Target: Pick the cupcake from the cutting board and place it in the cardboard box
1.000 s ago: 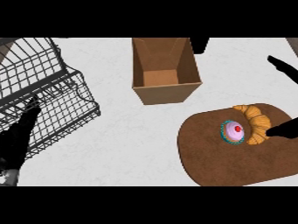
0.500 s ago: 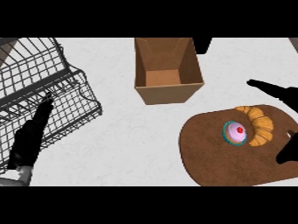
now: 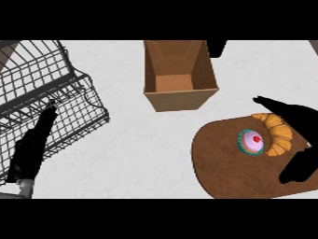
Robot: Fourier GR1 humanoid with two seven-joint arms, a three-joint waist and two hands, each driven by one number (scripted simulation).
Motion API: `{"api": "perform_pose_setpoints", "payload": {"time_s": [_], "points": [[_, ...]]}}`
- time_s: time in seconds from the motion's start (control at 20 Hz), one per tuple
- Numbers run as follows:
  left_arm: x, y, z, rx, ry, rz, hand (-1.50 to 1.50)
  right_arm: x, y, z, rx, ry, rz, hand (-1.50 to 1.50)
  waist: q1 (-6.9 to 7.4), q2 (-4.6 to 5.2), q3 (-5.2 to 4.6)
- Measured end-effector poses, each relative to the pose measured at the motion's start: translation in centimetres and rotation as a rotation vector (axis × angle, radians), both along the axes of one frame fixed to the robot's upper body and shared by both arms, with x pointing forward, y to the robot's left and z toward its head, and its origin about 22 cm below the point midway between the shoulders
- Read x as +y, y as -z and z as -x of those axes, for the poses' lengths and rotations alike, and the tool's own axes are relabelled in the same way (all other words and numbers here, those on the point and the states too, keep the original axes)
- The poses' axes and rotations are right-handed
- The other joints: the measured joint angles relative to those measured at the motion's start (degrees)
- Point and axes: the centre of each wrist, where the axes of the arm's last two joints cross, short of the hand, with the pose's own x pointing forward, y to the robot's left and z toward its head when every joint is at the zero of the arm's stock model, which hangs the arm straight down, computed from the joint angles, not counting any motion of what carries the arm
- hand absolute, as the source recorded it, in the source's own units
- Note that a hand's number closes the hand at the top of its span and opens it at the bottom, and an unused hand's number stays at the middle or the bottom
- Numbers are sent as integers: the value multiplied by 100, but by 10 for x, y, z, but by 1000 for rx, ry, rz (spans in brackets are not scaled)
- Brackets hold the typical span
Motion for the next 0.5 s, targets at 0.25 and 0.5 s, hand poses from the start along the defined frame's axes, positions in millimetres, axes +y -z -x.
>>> {"api": "perform_pose_setpoints", "payload": {"time_s": [0.25,0.5], "points": [[-1,1,-3,-4,0,4,0,2,14,3,19,13,38,-150,1,1,4],[2,4,0,-15,4,4,0,4,22,2,24,22,40,-150,5,-7,14]]}}
